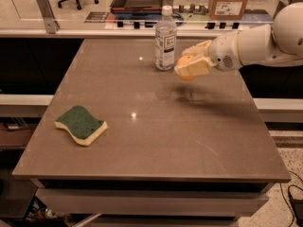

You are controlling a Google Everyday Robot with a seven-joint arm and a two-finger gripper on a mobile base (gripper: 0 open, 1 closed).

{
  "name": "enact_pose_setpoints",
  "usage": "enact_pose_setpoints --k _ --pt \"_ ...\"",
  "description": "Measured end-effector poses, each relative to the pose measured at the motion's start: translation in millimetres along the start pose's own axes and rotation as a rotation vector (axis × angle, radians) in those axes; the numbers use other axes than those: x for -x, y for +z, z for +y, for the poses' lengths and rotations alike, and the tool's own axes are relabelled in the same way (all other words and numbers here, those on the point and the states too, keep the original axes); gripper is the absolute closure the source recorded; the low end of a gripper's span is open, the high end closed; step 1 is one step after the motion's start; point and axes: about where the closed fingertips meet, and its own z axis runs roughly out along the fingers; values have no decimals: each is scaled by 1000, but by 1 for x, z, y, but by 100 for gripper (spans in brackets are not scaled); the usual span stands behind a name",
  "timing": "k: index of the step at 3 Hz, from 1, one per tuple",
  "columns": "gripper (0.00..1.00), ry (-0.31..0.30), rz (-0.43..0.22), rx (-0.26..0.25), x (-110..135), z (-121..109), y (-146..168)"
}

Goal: Move orange near sponge

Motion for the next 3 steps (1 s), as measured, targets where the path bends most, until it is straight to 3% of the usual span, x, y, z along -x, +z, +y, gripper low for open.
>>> enact_pose_setpoints --k 1,3 --pt "100 -13 -31 41 9 34 10" --pt "100 -45 -31 87 31 96 26"
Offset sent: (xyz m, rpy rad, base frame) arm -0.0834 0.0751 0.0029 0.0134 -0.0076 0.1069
